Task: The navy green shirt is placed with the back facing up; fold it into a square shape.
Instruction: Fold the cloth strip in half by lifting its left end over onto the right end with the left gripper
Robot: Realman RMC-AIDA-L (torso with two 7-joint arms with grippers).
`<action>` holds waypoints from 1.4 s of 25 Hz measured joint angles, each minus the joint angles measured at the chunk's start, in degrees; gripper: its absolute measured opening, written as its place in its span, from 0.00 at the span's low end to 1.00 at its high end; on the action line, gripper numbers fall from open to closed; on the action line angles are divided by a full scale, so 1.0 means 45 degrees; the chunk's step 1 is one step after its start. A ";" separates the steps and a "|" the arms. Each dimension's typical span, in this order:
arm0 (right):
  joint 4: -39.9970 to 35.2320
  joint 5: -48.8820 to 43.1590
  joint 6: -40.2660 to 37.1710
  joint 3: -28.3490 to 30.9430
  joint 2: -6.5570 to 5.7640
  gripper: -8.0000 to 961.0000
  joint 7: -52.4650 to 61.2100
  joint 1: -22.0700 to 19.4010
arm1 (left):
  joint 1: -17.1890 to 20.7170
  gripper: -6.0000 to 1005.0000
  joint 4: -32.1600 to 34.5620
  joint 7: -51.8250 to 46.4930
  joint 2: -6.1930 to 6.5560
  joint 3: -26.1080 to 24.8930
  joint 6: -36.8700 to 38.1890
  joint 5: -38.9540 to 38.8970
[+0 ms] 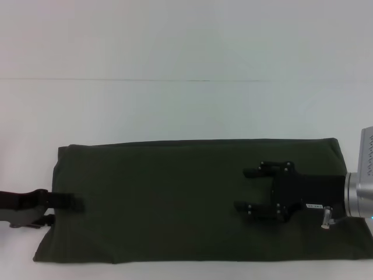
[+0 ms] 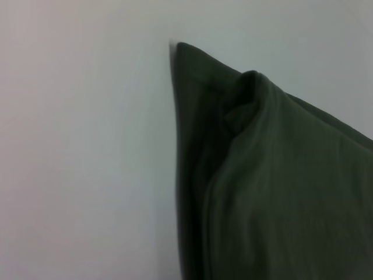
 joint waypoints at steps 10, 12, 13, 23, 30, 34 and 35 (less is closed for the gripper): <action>0.0001 0.0000 -0.0060 0.0000 0.0000 0.80 0.0013 -0.0010 | -0.0294 0.86 -0.0413 0.0057 -0.0213 -0.0004 -0.0109 -0.0119; 0.0000 0.0001 -0.0069 -0.0004 0.0000 0.80 0.0013 -0.0011 | -0.0367 0.86 -0.0413 0.0096 -0.0288 -0.0028 -0.0065 -0.0174; 0.0000 0.0000 -0.0072 -0.0008 0.0001 0.80 0.0013 -0.0010 | -0.0382 0.86 -0.0413 0.0098 -0.0300 -0.0030 -0.0062 -0.0174; 0.0000 0.0001 -0.0094 -0.0020 -0.0019 0.80 0.0027 -0.0034 | -0.0358 0.83 -0.0365 -0.0062 -0.0292 -0.0424 0.0039 -0.0216; -0.0002 0.0008 -0.0121 -0.0021 -0.0020 0.80 0.0049 -0.0031 | -0.0082 0.59 0.0116 -0.0124 -0.0362 -0.0708 -0.0078 -0.0260; -0.0010 0.0030 -0.0161 -0.0020 -0.0020 0.80 0.0057 -0.0029 | -0.0154 0.45 0.0082 -0.0123 -0.0363 -0.0638 -0.0031 -0.0154; -0.0016 0.0039 -0.0175 -0.0020 -0.0020 0.80 0.0060 -0.0029 | -0.0177 0.42 0.0081 -0.0124 -0.0366 -0.0631 -0.0011 -0.0143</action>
